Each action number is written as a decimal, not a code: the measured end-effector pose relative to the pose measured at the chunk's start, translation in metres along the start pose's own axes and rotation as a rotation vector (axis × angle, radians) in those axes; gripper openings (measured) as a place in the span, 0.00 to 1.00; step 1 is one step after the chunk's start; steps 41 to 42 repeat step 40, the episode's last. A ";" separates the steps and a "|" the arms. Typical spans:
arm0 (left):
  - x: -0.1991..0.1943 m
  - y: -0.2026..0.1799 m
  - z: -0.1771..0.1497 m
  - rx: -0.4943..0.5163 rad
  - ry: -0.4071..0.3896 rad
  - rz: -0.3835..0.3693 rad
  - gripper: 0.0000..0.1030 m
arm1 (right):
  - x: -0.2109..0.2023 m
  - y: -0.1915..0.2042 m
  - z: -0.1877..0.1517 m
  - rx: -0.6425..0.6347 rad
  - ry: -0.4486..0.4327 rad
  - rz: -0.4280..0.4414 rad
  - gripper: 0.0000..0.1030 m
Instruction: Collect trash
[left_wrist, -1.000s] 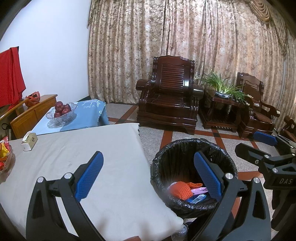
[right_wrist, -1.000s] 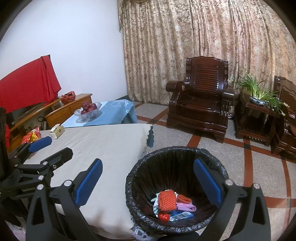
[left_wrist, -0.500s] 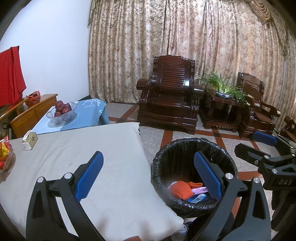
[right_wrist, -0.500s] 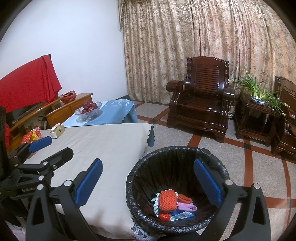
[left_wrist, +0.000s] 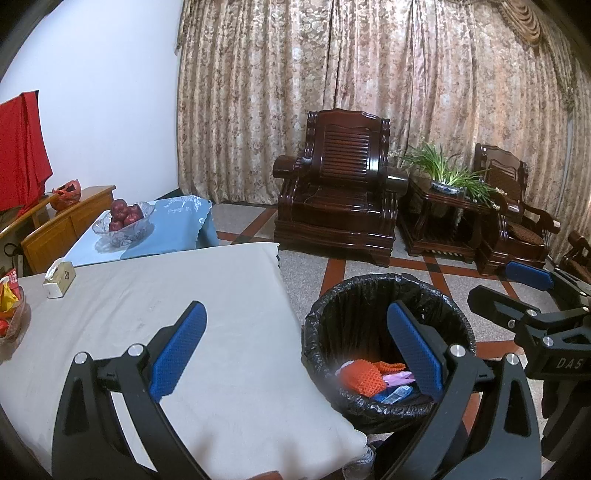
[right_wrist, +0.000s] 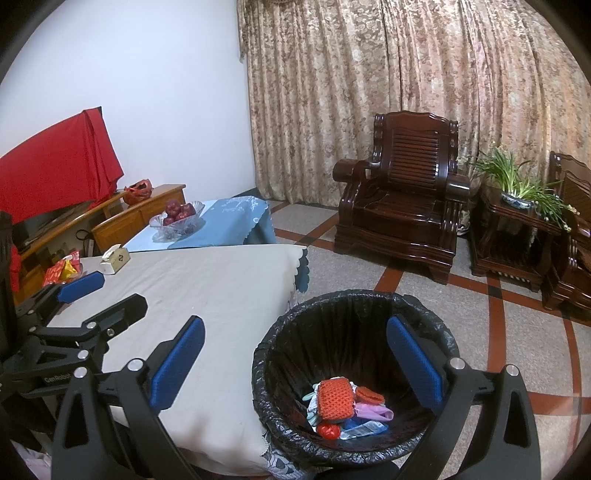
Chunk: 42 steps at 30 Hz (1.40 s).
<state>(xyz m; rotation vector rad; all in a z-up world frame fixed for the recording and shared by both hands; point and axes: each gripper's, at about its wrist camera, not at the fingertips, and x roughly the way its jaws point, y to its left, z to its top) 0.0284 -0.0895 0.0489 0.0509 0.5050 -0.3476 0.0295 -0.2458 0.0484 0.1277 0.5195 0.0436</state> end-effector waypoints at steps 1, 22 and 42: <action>0.000 0.000 0.000 0.000 0.000 0.000 0.93 | 0.000 0.000 0.000 0.000 0.000 0.000 0.94; -0.001 0.000 0.002 -0.002 0.001 0.001 0.93 | 0.001 0.001 0.001 -0.001 0.002 -0.001 0.94; -0.007 0.005 0.001 -0.004 0.004 0.001 0.94 | 0.002 0.003 -0.001 -0.003 0.005 0.000 0.94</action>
